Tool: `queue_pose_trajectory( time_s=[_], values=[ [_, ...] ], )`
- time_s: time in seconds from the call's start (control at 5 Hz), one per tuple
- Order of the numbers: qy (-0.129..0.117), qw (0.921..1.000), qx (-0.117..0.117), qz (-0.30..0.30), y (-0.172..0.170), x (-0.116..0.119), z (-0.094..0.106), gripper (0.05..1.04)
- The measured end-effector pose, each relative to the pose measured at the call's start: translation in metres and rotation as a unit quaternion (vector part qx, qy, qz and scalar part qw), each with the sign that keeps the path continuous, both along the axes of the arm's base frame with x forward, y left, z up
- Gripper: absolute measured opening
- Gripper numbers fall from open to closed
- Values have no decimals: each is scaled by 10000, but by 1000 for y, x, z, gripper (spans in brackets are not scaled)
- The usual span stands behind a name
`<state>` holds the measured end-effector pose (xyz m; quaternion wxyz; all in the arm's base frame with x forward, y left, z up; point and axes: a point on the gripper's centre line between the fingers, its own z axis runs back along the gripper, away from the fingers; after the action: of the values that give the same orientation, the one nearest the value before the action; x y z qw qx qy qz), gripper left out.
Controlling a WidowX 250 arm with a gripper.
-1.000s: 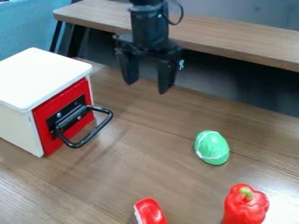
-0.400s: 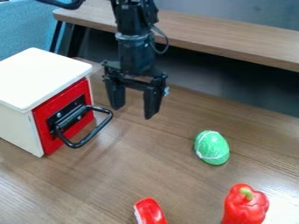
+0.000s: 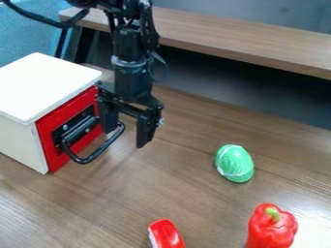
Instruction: Open the drawer
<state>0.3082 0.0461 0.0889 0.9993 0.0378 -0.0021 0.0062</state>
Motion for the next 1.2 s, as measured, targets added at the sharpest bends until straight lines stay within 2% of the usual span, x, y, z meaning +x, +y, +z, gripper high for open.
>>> queue_pose_trajectory(
  time_s=[0.2,0.4,0.6,1.0,1.2],
  values=[
    [-85,9997,247,-26,7,-2,-9,998],
    [-194,9993,262,-171,7,-2,-17,998],
    [-260,9987,404,-153,11,-2,-20,998],
    [-83,9975,671,-198,21,-3,-30,998],
    [-64,9976,678,-140,27,-5,-30,998]
  ],
)
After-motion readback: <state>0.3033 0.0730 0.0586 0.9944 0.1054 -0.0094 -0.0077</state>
